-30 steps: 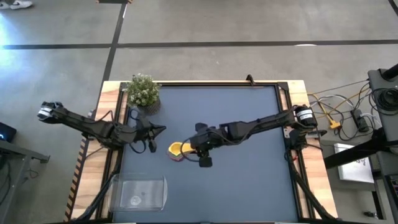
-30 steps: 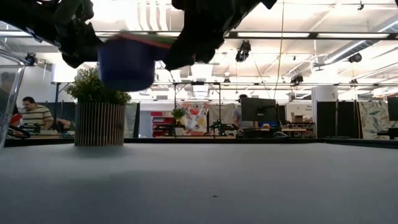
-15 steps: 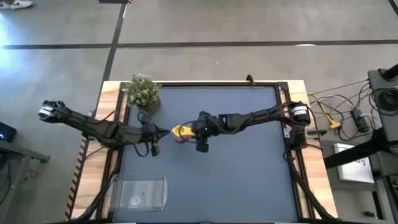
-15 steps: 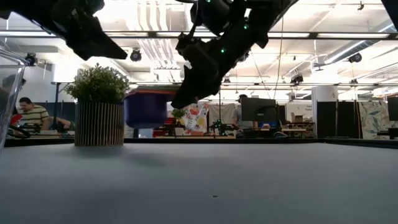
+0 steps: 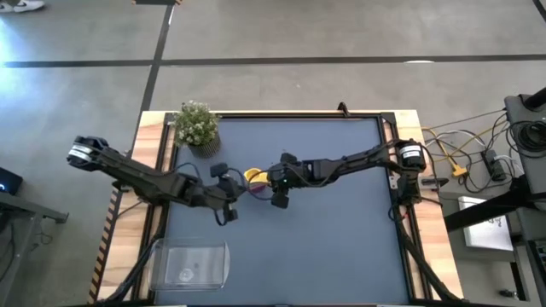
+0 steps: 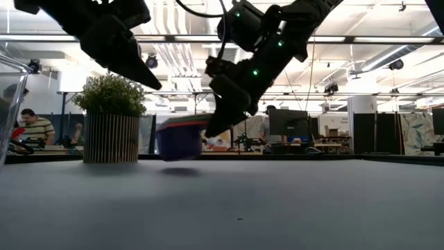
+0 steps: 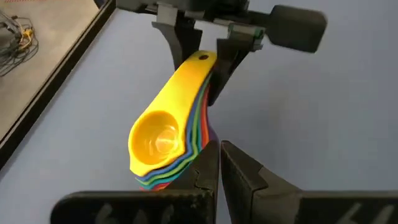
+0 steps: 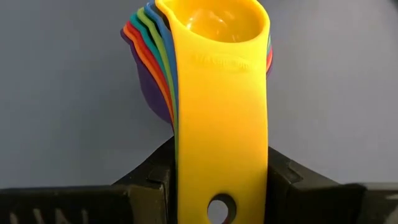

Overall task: Nest measuring cups in basket
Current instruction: Put the stacked measuring cups into the transparent bin

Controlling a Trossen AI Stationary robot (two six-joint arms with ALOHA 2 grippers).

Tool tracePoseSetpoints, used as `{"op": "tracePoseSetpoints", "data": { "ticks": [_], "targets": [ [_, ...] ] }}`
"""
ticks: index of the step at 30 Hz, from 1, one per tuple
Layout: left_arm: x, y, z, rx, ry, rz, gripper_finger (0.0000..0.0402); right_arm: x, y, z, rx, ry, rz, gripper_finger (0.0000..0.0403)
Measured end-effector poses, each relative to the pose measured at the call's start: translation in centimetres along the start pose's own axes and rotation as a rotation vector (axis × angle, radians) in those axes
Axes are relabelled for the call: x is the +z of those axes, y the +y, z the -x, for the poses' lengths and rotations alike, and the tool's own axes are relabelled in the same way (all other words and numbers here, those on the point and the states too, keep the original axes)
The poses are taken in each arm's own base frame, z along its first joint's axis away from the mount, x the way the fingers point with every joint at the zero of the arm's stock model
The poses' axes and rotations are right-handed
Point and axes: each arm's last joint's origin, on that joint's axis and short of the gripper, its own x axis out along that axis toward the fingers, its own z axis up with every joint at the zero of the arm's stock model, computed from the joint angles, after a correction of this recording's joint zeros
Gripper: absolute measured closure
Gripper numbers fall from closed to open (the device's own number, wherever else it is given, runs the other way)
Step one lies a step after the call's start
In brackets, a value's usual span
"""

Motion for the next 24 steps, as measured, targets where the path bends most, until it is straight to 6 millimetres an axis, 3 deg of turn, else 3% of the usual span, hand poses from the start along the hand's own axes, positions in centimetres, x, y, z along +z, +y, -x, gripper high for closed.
{"op": "tracePoseSetpoints", "data": {
  "ticks": [6, 10, 16, 20, 24],
  "targets": [
    [0.6, -0.7, -0.8, -0.021, 0.030, -0.019, 0.0402, -0.6, -0.1, -0.2, -0.004, 0.017, -0.017, 0.0275],
    [0.8, -1.1, -1.2, -0.067, 0.047, -0.021, 0.0391, -0.7, 0.0, -0.2, 0.009, 0.018, -0.015, 0.0207],
    [0.9, -1.6, -1.8, -0.062, 0.062, -0.029, 0.0325, -0.8, 0.2, -0.1, 0.104, 0.041, 0.008, 0.0113],
    [0.7, -1.9, -2.3, -0.057, 0.081, -0.026, 0.0284, -1.2, 0.1, 0.7, 0.104, 0.101, 0.028, 0.0088],
    [0.4, -2.1, -2.8, -0.051, 0.099, -0.019, 0.0268, -0.6, 0.0, 2.6, 0.119, 0.104, 0.009, 0.0083]
  ]
}}
